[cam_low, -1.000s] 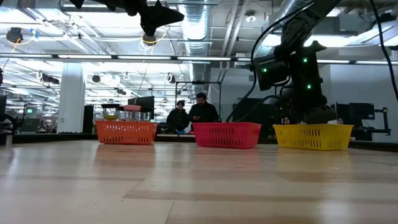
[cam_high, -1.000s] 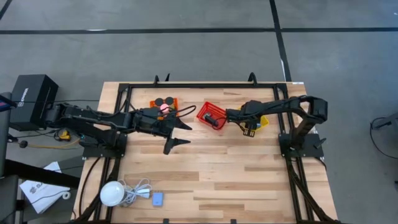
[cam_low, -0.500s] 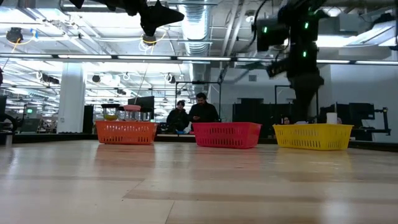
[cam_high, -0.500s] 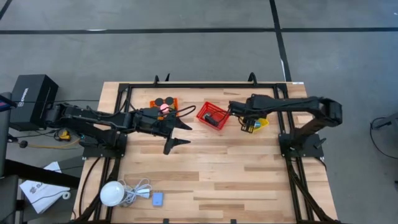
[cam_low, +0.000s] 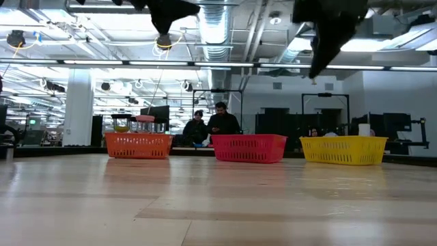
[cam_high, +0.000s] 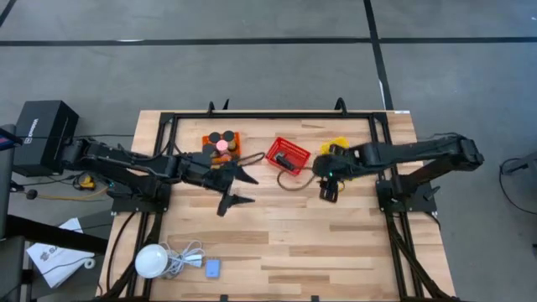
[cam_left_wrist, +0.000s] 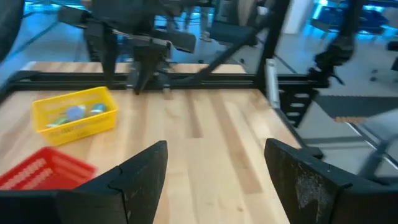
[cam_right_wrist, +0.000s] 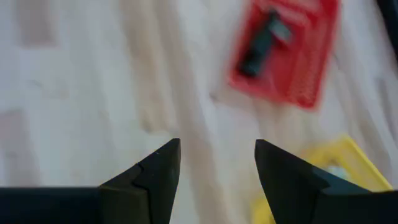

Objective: Pick & Place Office items
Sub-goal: Put the light blue charger adapter into the yellow bin

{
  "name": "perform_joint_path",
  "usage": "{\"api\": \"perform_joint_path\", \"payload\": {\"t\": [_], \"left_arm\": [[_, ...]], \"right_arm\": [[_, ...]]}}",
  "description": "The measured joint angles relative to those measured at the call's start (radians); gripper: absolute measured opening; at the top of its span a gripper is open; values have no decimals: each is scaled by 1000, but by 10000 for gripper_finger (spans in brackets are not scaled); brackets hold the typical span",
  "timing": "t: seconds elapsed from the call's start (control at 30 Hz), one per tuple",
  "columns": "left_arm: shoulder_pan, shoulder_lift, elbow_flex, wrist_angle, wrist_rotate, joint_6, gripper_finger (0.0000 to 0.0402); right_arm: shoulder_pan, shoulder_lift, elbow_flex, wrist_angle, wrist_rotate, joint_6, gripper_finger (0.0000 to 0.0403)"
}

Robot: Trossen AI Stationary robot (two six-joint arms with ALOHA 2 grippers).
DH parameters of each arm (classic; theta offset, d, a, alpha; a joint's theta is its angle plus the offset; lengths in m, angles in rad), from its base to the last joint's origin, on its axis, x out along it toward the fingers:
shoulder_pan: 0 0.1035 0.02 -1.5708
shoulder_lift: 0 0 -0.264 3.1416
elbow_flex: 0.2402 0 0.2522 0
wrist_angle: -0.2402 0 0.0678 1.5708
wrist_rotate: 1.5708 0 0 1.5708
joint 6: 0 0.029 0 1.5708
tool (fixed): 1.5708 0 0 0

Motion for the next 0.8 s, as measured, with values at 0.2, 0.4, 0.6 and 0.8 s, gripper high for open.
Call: {"api": "perform_joint_path", "payload": {"t": [0.2,0.4,0.6,0.8], "left_arm": [[-108,0,0,0,2,0,263],[-227,0,0,-8,2,0,263],[-329,4,-7,-28,-44,-70,263],[-417,98,5,-58,-136,6,254]], "right_arm": [[153,45,0,244,-1,4,198],[260,147,0,396,-9,-7,198],[318,253,0,490,-10,-6,198],[338,314,0,546,-11,-6,198]]}}
